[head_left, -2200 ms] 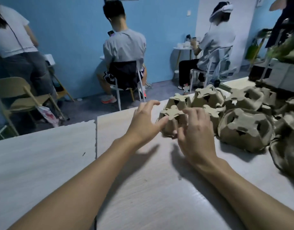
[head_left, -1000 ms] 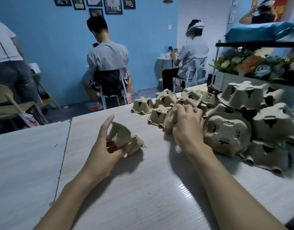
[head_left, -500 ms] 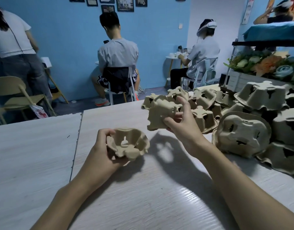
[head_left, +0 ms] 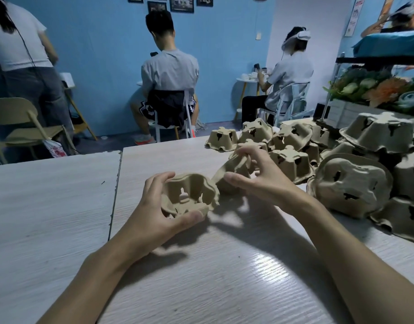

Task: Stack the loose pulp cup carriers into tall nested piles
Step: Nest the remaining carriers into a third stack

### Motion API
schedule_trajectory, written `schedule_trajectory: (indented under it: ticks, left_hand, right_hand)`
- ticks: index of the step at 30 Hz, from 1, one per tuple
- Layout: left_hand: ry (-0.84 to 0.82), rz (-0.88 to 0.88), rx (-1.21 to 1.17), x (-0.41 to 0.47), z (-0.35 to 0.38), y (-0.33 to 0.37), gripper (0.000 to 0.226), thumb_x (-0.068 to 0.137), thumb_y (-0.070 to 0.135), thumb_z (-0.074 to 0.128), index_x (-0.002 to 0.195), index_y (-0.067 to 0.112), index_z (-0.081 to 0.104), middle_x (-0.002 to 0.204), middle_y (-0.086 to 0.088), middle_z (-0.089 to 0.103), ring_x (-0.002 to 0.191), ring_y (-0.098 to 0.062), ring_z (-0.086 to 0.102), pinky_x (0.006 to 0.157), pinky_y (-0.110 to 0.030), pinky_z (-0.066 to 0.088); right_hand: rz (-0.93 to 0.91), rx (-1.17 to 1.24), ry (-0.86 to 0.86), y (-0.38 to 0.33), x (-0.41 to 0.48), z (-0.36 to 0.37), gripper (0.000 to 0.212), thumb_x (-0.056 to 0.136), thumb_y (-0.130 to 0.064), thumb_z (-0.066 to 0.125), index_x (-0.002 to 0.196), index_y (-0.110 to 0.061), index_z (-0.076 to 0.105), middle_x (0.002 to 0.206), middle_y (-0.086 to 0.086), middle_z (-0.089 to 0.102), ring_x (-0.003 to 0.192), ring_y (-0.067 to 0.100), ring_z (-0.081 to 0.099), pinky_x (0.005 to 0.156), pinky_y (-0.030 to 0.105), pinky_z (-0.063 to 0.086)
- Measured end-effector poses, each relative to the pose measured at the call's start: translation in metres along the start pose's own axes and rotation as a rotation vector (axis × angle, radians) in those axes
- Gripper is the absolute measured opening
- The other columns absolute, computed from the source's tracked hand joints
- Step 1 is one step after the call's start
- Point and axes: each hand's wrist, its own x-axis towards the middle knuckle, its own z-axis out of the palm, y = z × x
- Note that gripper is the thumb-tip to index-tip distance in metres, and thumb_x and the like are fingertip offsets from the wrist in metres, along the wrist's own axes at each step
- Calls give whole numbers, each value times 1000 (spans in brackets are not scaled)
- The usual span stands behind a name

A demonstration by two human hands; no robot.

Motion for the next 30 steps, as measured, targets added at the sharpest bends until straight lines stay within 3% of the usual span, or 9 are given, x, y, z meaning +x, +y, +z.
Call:
schedule_trajectory:
  ticks: [4, 8, 10, 13, 15, 18, 22, 27, 30]
  left_hand:
    - [14, -30, -8, 0, 0, -4, 102, 48, 76, 73, 137, 49, 32, 139, 13, 44, 118, 1, 50, 84, -7, 37]
    - [40, -36, 20, 1, 1, -5, 105, 43, 81, 68, 135, 45, 32, 133, 18, 33, 116, 1, 48, 84, -11, 37]
    - [51, -28, 30, 2, 1, -6, 111, 43, 81, 68, 140, 42, 31, 135, 18, 31, 120, -4, 47, 86, -15, 38]
    - [37, -9, -46, 2, 1, -7, 117, 44, 76, 74, 146, 42, 27, 143, 19, 37, 117, 13, 47, 86, -5, 37]
    - [31, 10, -92, 3, 1, -8, 118, 44, 72, 78, 146, 42, 26, 144, 19, 39, 113, 23, 45, 84, 1, 38]
    - [22, 49, -139, 1, 2, -5, 118, 50, 69, 86, 147, 41, 26, 144, 15, 44, 114, 20, 51, 86, 0, 41]
    - [29, 80, -179, -1, 3, -1, 106, 61, 38, 87, 148, 36, 26, 138, 12, 54, 108, 16, 59, 85, -3, 44]
    - [27, 29, -134, 3, 3, -10, 124, 55, 60, 87, 150, 48, 9, 151, 17, 37, 122, 22, 42, 97, -6, 33]
    - [35, 21, -121, 3, 4, -12, 123, 52, 66, 86, 150, 49, 14, 151, 19, 32, 132, 9, 40, 98, -8, 31]
  right_hand:
    - [-1, 10, 59, 3, 2, 0, 54, 64, -65, 73, 106, -36, 56, 115, -4, 58, 103, 13, 58, 94, 41, 52]
    - [-22, 51, 225, 3, 5, -2, 47, 68, -54, 80, 101, -30, 57, 112, 4, 58, 98, 17, 62, 88, 39, 55]
    - [-35, 209, 267, -4, 4, -3, 43, 69, -48, 83, 99, -31, 57, 108, 8, 61, 92, 19, 66, 82, 34, 56]
    - [-79, 487, 200, -22, -3, 3, 40, 75, -28, 81, 104, -19, 56, 85, 2, 64, 76, 9, 65, 68, 19, 51]
    - [-106, 554, 116, -31, -7, 10, 44, 74, -29, 78, 108, -12, 56, 76, -7, 61, 69, 2, 60, 67, 14, 47]
    - [-115, 534, -16, -35, -9, 20, 48, 71, -41, 85, 107, -21, 59, 77, -16, 61, 77, 5, 60, 74, 19, 48]
    - [-82, 497, -81, -35, -13, 26, 51, 69, -42, 81, 112, -23, 60, 88, -16, 64, 92, 8, 63, 83, 24, 49]
    - [-51, 461, -131, -31, -13, 27, 54, 70, -50, 76, 117, -29, 61, 119, -13, 65, 118, 6, 59, 102, 32, 46]
    - [-36, 410, -104, -28, -11, 27, 48, 73, -55, 72, 116, -36, 62, 127, -7, 61, 124, 8, 55, 108, 44, 43]
